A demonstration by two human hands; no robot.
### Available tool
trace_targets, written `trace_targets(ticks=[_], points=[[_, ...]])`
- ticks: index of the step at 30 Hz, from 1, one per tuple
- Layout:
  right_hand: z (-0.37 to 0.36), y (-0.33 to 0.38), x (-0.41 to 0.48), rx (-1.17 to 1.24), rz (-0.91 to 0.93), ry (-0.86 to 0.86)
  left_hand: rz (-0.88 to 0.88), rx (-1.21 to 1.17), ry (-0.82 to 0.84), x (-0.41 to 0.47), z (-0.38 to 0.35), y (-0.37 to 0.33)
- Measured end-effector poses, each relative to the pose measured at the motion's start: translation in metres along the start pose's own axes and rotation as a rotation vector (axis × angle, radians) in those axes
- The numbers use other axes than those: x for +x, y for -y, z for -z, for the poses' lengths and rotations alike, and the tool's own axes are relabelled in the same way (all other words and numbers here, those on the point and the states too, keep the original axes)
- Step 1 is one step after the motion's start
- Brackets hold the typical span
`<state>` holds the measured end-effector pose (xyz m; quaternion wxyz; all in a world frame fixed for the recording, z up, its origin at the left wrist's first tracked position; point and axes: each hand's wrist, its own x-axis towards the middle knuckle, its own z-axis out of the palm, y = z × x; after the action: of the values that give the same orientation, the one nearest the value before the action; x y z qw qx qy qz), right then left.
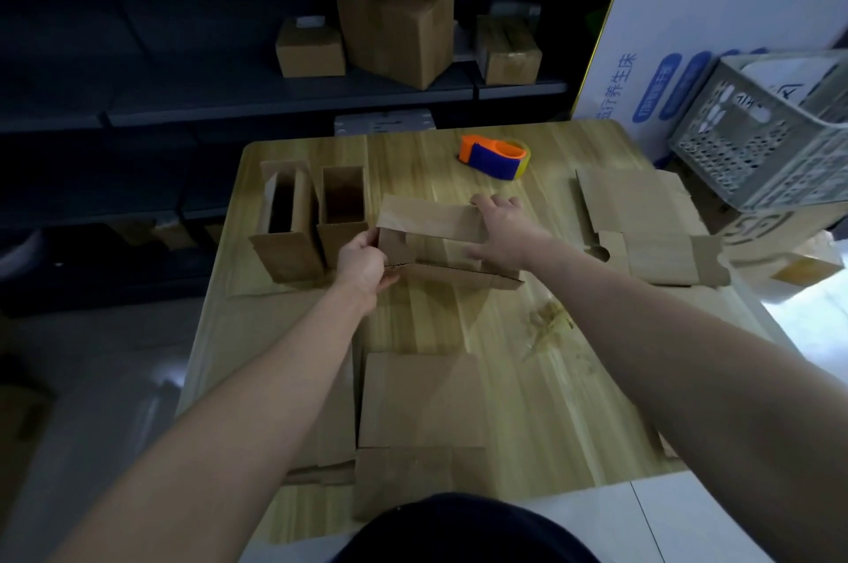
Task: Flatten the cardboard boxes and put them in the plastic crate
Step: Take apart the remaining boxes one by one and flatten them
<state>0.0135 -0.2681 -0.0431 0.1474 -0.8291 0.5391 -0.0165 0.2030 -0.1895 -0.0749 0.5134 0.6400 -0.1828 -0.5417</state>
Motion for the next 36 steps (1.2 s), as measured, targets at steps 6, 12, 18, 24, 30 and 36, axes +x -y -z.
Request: trace_targets(ticks=[6,12,18,24,30,36], points=[[0.018,0.007,0.001,0.116,0.009,-0.122,-0.100,0.135,0.083,0.007,0.013,0.003],[0.028,0.022,-0.003,0.077,-0.058,-0.224,-0.211,0.694,-0.052,0.014,0.003,-0.004],[0.022,0.024,-0.006,0.174,-0.154,-0.352,-0.337,0.875,-0.218,0.010,-0.004,-0.022],[0.025,0.016,-0.007,0.577,-0.235,-0.461,-0.383,0.839,-0.150,0.005,-0.002,-0.012],[0.026,0.017,-0.008,0.491,-0.356,-0.284,-0.382,0.701,-0.085,0.004,0.002,-0.011],[0.026,0.014,-0.011,0.447,-0.410,-0.247,-0.400,0.522,-0.114,0.003,0.007,-0.013]])
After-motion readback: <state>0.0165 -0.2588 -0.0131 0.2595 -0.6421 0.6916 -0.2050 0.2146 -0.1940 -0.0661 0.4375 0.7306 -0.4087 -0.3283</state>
